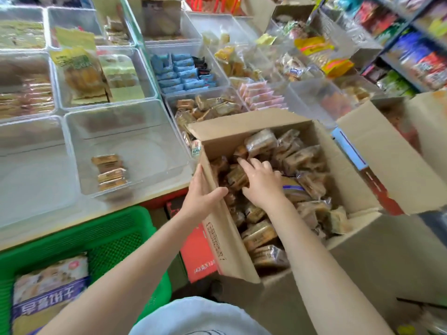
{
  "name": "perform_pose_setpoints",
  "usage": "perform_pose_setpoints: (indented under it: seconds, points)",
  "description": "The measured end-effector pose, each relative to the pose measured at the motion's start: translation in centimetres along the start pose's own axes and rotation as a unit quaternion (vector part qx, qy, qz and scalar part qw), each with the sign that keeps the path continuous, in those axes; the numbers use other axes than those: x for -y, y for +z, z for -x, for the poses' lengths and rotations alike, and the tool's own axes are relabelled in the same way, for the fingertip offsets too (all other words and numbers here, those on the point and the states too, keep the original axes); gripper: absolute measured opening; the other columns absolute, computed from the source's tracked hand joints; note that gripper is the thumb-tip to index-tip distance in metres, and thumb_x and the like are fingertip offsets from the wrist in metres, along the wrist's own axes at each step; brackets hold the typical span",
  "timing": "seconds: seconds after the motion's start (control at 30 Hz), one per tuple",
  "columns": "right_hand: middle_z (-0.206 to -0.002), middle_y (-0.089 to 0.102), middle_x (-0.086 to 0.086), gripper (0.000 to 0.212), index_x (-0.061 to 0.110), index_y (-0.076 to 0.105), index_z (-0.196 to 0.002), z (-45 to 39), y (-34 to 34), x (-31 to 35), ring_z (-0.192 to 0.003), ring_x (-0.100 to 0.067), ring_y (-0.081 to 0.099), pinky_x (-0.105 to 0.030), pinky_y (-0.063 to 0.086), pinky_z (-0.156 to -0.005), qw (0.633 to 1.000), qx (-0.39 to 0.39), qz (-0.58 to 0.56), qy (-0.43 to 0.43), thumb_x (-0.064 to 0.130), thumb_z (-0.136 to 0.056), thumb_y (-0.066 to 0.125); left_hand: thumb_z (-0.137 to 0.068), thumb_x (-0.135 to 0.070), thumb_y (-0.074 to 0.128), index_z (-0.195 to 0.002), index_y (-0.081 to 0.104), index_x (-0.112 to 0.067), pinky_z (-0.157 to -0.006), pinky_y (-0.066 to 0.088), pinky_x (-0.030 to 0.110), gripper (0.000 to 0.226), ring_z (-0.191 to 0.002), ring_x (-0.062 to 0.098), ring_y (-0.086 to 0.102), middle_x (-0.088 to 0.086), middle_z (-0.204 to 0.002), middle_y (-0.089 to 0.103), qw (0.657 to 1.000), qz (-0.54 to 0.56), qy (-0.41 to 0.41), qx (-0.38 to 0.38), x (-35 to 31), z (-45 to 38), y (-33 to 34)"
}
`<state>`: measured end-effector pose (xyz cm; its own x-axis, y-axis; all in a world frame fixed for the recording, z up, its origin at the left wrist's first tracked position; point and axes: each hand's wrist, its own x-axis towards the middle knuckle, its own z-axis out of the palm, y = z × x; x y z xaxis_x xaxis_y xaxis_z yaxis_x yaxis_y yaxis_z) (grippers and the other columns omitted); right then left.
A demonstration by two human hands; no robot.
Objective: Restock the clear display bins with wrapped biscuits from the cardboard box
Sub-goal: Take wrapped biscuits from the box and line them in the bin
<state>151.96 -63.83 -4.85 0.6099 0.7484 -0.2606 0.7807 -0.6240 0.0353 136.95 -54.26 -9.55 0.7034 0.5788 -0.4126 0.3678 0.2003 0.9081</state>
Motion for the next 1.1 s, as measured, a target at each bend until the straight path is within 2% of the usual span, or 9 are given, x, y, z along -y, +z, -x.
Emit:
perform_pose_setpoints:
  seconds: [0.13, 0.27, 0.47, 0.6, 0.67, 0.73, 0.87, 1.0, 1.1]
  points:
    - [-0.152, 0.038, -0.004, 0.056, 0.026, 0.041, -0.148, -1.1, -0.1, 1.0, -0.138, -0.028, 0.031, -0.048, 0.032, -0.108, 0.997, -0.003, 0.076, -0.005, 0.018, -0.095, 0.057, -0.067, -0.062, 0.075, -0.146, 0.012, -0.067, -0.108, 0.044, 0.059, 0.101, -0.141, 0.028, 0.044, -0.007, -0.161, 0.033, 1.000, 0.008, -0.002, 0.016, 0.6, -0.2, -0.5]
    - [-0.135, 0.051, -0.006, 0.043, 0.020, 0.053, -0.134, -1.0, 0.0, 0.8, -0.128, -0.028, 0.040, -0.046, 0.034, -0.105, 0.995, -0.002, 0.096, -0.016, 0.028, -0.093, 0.064, -0.066, -0.063, 0.076, -0.149, 0.009, -0.063, -0.107, 0.045, 0.058, 0.106, -0.140, 0.027, 0.044, -0.009, -0.164, 0.023, 1.000, -0.003, 0.014, 0.019, 0.8, -0.1, -0.3]
    - [-0.121, 0.043, 0.002, 0.054, 0.026, 0.052, -0.119, 0.9, -5.0, -0.9, -0.111, -0.017, 0.046, -0.034, 0.045, -0.094, 0.986, 0.015, -0.164, 0.019, 0.042, -0.077, 0.081, -0.068, -0.072, 0.077, -0.157, 0.013, -0.046, -0.101, 0.052, 0.044, 0.113, -0.135, 0.020, 0.048, -0.015, -0.161, 0.024, 0.998, -0.030, -0.023, 0.054, -0.1, -0.6, -2.4]
    - [-0.102, 0.068, -0.001, 0.039, 0.022, 0.063, -0.114, 0.6, -9.9, 0.6, -0.078, -0.010, 0.063, -0.024, 0.047, -0.062, 0.856, 0.052, -0.515, 0.014, 0.047, -0.086, 0.073, -0.099, -0.039, 0.059, -0.141, 0.052, -0.023, -0.085, 0.055, 0.029, 0.046, -0.119, 0.014, 0.056, 0.000, -0.139, 0.055, 0.999, 0.016, -0.034, -0.019, -1.4, -1.0, -6.4]
    - [-0.096, 0.066, -0.011, 0.037, 0.011, 0.066, -0.113, -1.8, -10.5, 3.7, -0.069, -0.016, 0.060, -0.026, 0.042, -0.056, 0.762, 0.116, -0.637, -0.012, 0.043, -0.096, 0.061, -0.101, -0.031, 0.057, -0.129, 0.060, -0.020, -0.083, 0.053, 0.029, 0.031, -0.111, 0.013, 0.058, 0.002, -0.127, 0.061, 0.996, 0.015, -0.016, -0.086, -1.5, -1.4, -9.0]
    - [-0.088, 0.062, -0.014, 0.040, 0.008, 0.065, -0.110, -5.0, -10.2, 8.1, -0.060, -0.018, 0.053, -0.028, 0.035, -0.054, 0.714, 0.174, -0.678, -0.006, 0.044, -0.103, 0.047, -0.098, -0.029, 0.059, -0.117, 0.066, -0.023, -0.090, 0.050, 0.034, 0.021, -0.109, 0.014, 0.059, 0.000, -0.121, 0.063, 0.985, -0.033, 0.022, -0.165, -0.7, -2.2, -12.3]
    - [-0.069, 0.058, -0.007, 0.045, 0.016, 0.063, -0.094, -11.5, -7.4, 17.5, -0.050, -0.015, 0.045, -0.023, 0.031, -0.045, 0.739, 0.223, -0.634, 0.043, 0.052, -0.104, 0.038, -0.087, -0.038, 0.059, -0.118, 0.067, -0.013, -0.103, 0.041, 0.050, 0.041, -0.127, 0.034, 0.050, 0.014, -0.134, 0.057, 0.896, -0.292, 0.069, -0.328, 3.7, -3.6, -20.3]
    - [-0.073, 0.054, -0.003, 0.024, 0.018, 0.061, -0.097, -17.7, -2.2, 25.2, -0.055, -0.013, 0.046, -0.024, 0.035, -0.050, 0.793, 0.188, -0.576, 0.059, 0.041, -0.101, 0.056, -0.094, -0.050, 0.052, -0.157, 0.026, -0.006, -0.122, 0.018, 0.050, 0.081, -0.152, 0.036, 0.018, 0.022, -0.165, 0.018, 0.845, -0.441, -0.041, -0.300, 9.3, -3.9, -26.8]
    - [-0.081, 0.060, -0.005, 0.028, 0.010, 0.057, -0.110, -21.4, 2.6, 29.7, -0.061, -0.014, 0.054, -0.025, 0.045, -0.056, 0.829, 0.151, -0.534, 0.066, 0.031, -0.095, 0.068, -0.097, -0.058, 0.040, -0.161, 0.004, -0.010, -0.100, 0.046, 0.044, 0.088, -0.137, 0.031, 0.046, 0.015, -0.160, 0.033, 0.854, -0.440, -0.116, -0.251, 10.8, -3.9, -27.8]
